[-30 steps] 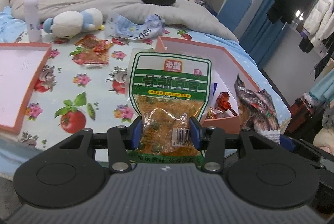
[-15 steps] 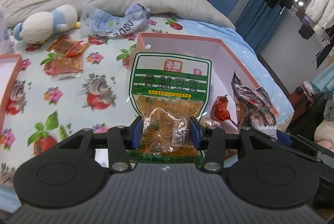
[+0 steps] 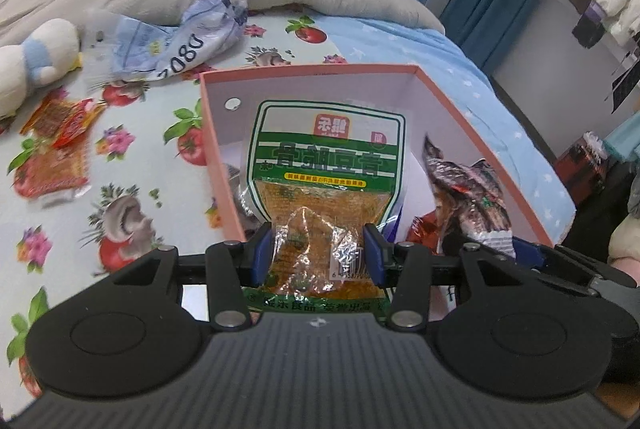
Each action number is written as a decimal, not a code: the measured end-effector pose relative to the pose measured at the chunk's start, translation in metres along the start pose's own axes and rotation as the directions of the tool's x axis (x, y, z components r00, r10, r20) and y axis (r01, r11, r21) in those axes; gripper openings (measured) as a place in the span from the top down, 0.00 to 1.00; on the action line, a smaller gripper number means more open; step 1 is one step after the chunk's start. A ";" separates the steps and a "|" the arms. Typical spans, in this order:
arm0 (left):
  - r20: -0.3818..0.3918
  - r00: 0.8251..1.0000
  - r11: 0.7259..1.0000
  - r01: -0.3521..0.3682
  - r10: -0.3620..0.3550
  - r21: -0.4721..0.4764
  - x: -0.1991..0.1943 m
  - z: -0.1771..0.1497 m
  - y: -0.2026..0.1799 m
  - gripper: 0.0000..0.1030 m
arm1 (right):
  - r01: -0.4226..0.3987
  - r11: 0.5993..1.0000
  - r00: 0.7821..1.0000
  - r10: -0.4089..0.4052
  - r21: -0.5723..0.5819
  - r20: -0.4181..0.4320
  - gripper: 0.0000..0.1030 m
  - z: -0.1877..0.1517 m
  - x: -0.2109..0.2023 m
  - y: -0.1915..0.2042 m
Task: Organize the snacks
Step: 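Carry the green-label bag in the left tool while the right carries the white bag over the deep box, then open both tools to drop the green-label and white bags into the deep box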
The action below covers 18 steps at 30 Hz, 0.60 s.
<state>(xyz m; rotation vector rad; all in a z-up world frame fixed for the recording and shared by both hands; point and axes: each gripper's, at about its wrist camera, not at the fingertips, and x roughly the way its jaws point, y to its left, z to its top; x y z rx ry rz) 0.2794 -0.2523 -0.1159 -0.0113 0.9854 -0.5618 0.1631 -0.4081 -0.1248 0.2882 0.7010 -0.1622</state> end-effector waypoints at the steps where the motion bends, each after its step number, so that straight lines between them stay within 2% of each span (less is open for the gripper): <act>1: -0.006 1.000 1.000 -0.002 0.002 0.001 0.007 0.003 0.000 0.49 | -0.003 1.000 1.000 0.003 0.001 -0.008 0.52 0.001 0.007 -0.001; 6: -0.029 1.000 1.000 -0.010 0.010 0.001 0.032 0.013 0.001 0.49 | -0.009 0.999 0.999 0.010 0.031 -0.037 0.51 0.002 0.029 -0.009; 10: -0.030 1.000 1.000 -0.006 0.006 0.003 0.036 0.014 0.001 0.48 | -0.002 0.998 0.999 0.005 0.066 -0.049 0.51 0.001 0.033 -0.015; 14: -0.028 1.000 1.000 0.002 -0.003 -0.019 0.030 0.012 0.002 0.36 | -0.001 0.998 0.999 0.005 0.068 -0.047 0.51 0.000 0.025 -0.014; 15: -0.023 1.000 1.000 0.002 -0.002 -0.020 0.026 0.011 0.002 0.36 | 0.001 0.998 0.999 0.002 0.067 -0.046 0.49 -0.001 0.022 -0.013; 17: -0.007 1.000 1.000 -0.003 0.003 -0.004 0.015 0.008 0.000 0.35 | 0.010 0.998 0.999 -0.008 0.062 -0.035 0.35 -0.002 0.013 -0.011; 18: 0.006 1.000 1.000 -0.005 0.005 0.002 0.008 0.007 -0.001 0.35 | 0.014 0.998 1.000 -0.012 0.063 -0.028 0.33 -0.002 0.009 -0.010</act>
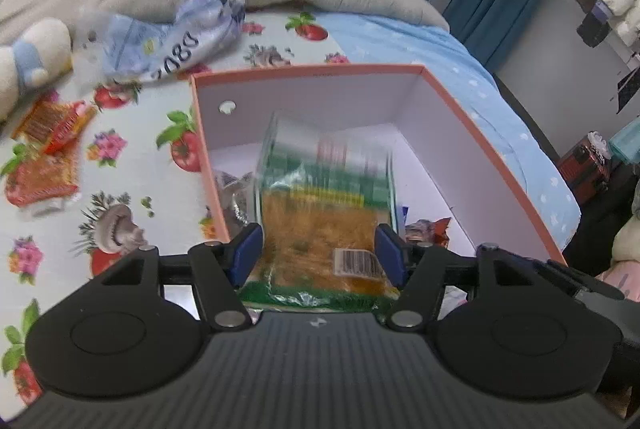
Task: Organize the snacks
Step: 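Open both tools to drop the green-label and white bags into the deep box, then withdraw both tools from the box toward the remaining snacks by the stuffed toy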
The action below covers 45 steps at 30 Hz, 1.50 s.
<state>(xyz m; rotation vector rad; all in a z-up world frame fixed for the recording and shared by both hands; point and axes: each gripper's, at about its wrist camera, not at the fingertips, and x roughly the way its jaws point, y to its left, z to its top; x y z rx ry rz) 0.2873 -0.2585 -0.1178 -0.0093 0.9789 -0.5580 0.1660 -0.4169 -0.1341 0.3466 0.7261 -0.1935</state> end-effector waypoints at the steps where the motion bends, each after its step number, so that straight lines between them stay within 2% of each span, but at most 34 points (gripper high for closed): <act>1: 0.010 1.000 1.000 -0.001 0.001 0.004 -0.007 -0.001 -0.001 0.35 | 0.000 1.000 1.000 0.000 0.002 0.007 0.32 0.000 -0.004 0.000; 13: 0.127 0.992 1.000 -0.020 0.018 0.014 -0.111 -0.044 0.001 0.35 | -0.062 0.997 0.992 0.066 -0.034 0.106 0.32 -0.025 -0.085 0.035; 21: 0.208 0.977 0.999 -0.041 0.038 0.009 -0.181 -0.093 0.008 0.35 | -0.099 0.993 0.980 0.109 -0.064 0.165 0.32 -0.052 -0.134 0.059; 29: 0.264 0.961 0.997 -0.077 0.083 -0.031 -0.240 -0.145 0.020 0.35 | -0.153 0.982 0.969 0.172 -0.113 0.180 0.32 -0.081 -0.170 0.081; 36: 0.304 0.944 0.990 -0.105 0.129 -0.095 -0.278 -0.190 0.037 0.35 | -0.205 0.962 0.956 0.236 -0.179 0.173 0.32 -0.101 -0.187 0.099; 45: 0.292 0.938 0.973 -0.133 0.184 -0.186 -0.295 -0.240 0.057 0.35 | -0.280 0.930 0.940 0.316 -0.241 0.129 0.32 -0.134 -0.194 0.115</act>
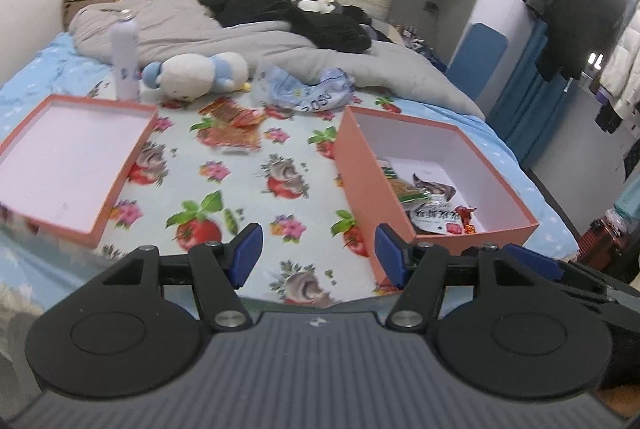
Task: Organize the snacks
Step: 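Withdraw both tools from the box toward the remaining snacks by the stuffed toy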
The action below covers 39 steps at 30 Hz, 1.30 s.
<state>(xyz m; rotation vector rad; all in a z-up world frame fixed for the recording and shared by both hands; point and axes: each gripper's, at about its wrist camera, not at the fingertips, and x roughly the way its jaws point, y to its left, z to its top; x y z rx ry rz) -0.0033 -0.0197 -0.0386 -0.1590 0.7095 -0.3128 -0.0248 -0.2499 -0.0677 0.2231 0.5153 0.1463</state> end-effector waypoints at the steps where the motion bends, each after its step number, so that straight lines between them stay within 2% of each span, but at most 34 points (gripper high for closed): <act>1: 0.000 1.000 1.000 -0.005 0.005 -0.006 0.000 -0.002 0.002 0.34 | -0.007 1.000 1.000 0.007 -0.007 -0.006 0.32 -0.003 0.001 0.002; 8: -0.025 0.999 0.999 -0.028 0.027 -0.031 0.010 -0.016 0.020 0.34 | -0.034 0.999 0.999 0.033 -0.038 -0.028 0.32 -0.017 0.010 0.012; 12: -0.042 0.998 0.998 -0.039 0.037 -0.057 0.021 -0.018 0.032 0.34 | -0.065 0.997 0.997 0.063 -0.037 -0.041 0.32 -0.020 0.017 0.015; 17: -0.057 0.996 0.995 -0.067 0.063 -0.072 0.034 -0.015 0.052 0.34 | -0.067 0.996 0.996 0.064 -0.057 -0.061 0.32 -0.021 0.032 0.020; 25: -0.066 0.995 0.994 -0.080 0.076 -0.067 0.065 0.006 0.074 0.34 | -0.084 0.995 0.994 0.080 -0.058 -0.074 0.32 -0.011 0.066 0.025; 39: -0.076 0.993 0.996 -0.094 0.092 -0.011 0.161 0.061 0.102 0.34 | -0.085 0.992 0.992 0.075 -0.090 -0.106 0.32 0.015 0.161 0.027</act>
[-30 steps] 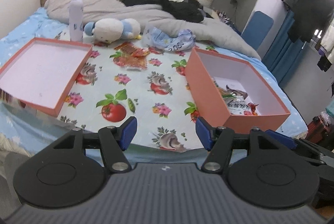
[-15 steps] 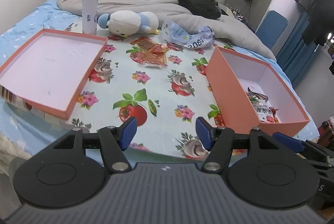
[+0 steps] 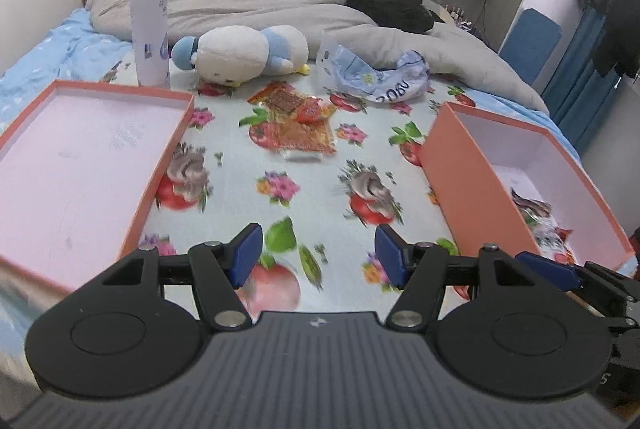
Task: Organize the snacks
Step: 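Withdraw both tools from the box toward the remaining snacks by the stuffed toy, then grasp the red-and-yellow meat snack pack with the left tool while the right grasps the red-label bread pack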
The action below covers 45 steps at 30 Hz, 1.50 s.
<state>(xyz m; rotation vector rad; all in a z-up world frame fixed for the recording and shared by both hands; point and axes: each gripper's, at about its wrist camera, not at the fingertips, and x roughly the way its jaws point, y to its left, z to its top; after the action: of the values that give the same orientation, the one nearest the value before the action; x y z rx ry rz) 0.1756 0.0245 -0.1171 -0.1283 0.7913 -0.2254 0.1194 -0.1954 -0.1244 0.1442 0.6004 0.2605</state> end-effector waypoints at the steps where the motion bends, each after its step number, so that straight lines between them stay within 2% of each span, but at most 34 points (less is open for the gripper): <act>1: 0.004 1.000 1.000 0.000 0.000 0.010 0.008 0.007 0.001 0.34 | -0.002 1.000 1.000 0.002 -0.001 -0.001 0.32 0.004 0.008 -0.001; 7: 0.014 1.000 0.998 -0.028 0.027 0.065 0.058 0.056 0.009 0.34 | -0.027 1.000 1.000 0.027 -0.015 -0.011 0.32 0.030 0.068 -0.003; 11: -0.019 1.000 0.995 -0.014 0.016 0.096 0.096 0.090 0.011 0.34 | -0.027 1.000 0.999 0.027 -0.006 -0.030 0.32 0.046 0.111 -0.007; 13: -0.028 0.999 0.991 -0.022 0.026 0.130 0.118 0.104 0.010 0.30 | -0.024 1.000 0.999 0.024 0.006 -0.031 0.32 0.051 0.132 -0.010; 15: -0.049 0.999 0.989 -0.014 0.021 0.148 0.141 0.117 0.011 0.30 | -0.019 1.000 0.999 0.020 0.020 -0.036 0.27 0.054 0.153 -0.012; 17: -0.071 0.997 0.985 -0.006 0.018 0.175 0.165 0.127 0.012 0.30 | -0.006 0.999 1.000 0.008 0.046 -0.027 0.11 0.055 0.171 -0.015; 20: -0.079 0.997 0.977 0.010 0.007 0.211 0.199 0.139 0.016 0.26 | 0.011 0.997 0.999 -0.008 0.076 -0.047 0.09 0.056 0.200 -0.020; 23: -0.080 0.997 0.974 -0.005 0.024 0.227 0.235 0.153 0.025 0.24 | 0.008 0.994 0.998 -0.002 0.105 -0.055 0.10 0.055 0.223 -0.024; 26: -0.094 0.995 0.970 0.002 0.021 0.242 0.271 0.167 0.037 0.24 | 0.009 0.996 0.998 -0.004 0.086 -0.056 0.10 0.055 0.247 -0.021; 31: -0.127 0.992 0.961 0.022 0.014 0.277 0.325 0.178 0.053 0.24 | 0.027 0.999 0.998 -0.025 0.025 -0.058 0.10 0.055 0.280 -0.016; 33: -0.146 0.989 0.957 0.056 -0.014 0.284 0.343 0.178 0.058 0.25 | 0.041 0.999 0.997 -0.041 0.007 -0.065 0.10 0.055 0.292 -0.018; 37: -0.160 0.987 0.947 0.085 -0.037 0.309 0.370 0.175 0.060 0.26 | 0.068 0.997 0.995 -0.071 -0.039 -0.073 0.10 0.052 0.305 -0.019; 42: -0.161 0.986 0.941 0.085 -0.033 0.327 0.387 0.173 0.060 0.32 | 0.081 0.993 0.993 -0.088 -0.089 -0.082 0.09 0.050 0.307 -0.016; 43: -0.164 0.986 0.944 0.086 -0.035 0.319 0.388 0.174 0.061 0.36 | 0.086 0.992 0.992 -0.094 -0.093 -0.085 0.11 0.050 0.307 -0.015; 45: -0.170 0.985 0.944 0.089 -0.036 0.318 0.387 0.174 0.061 0.41 | 0.111 0.989 0.990 -0.119 -0.102 -0.080 0.22 0.049 0.307 -0.014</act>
<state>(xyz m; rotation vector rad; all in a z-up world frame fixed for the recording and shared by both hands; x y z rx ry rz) 0.5732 -0.0074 -0.2752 0.1794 0.9023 -0.4280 0.3940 -0.1246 -0.2521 0.0036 0.6777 0.1845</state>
